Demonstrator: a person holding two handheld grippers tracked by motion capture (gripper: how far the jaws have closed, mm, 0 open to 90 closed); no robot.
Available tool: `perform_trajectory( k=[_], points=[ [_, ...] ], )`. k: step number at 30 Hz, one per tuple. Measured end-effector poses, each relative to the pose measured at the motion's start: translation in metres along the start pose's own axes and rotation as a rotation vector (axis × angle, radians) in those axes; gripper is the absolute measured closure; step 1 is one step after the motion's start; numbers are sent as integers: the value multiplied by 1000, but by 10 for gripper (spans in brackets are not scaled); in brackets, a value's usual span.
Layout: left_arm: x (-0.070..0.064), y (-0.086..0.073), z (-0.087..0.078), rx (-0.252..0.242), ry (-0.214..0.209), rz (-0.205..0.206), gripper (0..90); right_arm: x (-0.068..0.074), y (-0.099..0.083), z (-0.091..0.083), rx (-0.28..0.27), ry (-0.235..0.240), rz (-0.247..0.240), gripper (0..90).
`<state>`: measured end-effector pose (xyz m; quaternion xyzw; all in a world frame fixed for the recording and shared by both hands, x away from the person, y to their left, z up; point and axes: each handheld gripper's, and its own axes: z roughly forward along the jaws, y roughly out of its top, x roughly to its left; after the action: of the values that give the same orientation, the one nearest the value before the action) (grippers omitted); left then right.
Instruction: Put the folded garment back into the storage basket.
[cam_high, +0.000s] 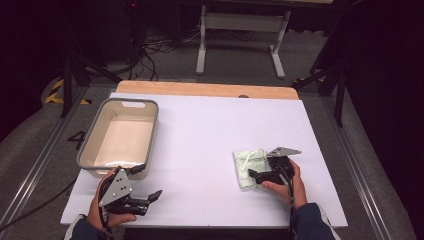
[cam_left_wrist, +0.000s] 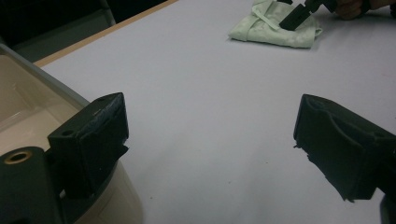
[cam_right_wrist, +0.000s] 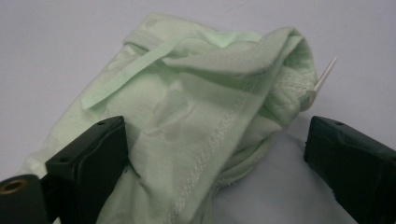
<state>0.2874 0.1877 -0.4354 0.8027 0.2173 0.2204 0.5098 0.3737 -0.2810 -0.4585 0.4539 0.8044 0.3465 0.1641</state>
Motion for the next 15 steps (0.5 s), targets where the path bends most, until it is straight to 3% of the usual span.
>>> perform_trajectory(
  k=[9,10,12,13,15],
  points=[
    [0,0,3,11,-9,2,110,7,1,-4,-10,50,-2,361],
    [0,0,3,10,-12,0,110,7,1,-5,-13,64,4,425],
    [2,0,4,4,-20,-17,110,7,0,-4,-30,138,21,668],
    [2,-1,4,0,-21,-22,110,7,-1,-3,-30,187,39,706],
    [3,-1,3,1,-19,-22,110,8,-1,-2,-34,198,42,720]
  ],
)
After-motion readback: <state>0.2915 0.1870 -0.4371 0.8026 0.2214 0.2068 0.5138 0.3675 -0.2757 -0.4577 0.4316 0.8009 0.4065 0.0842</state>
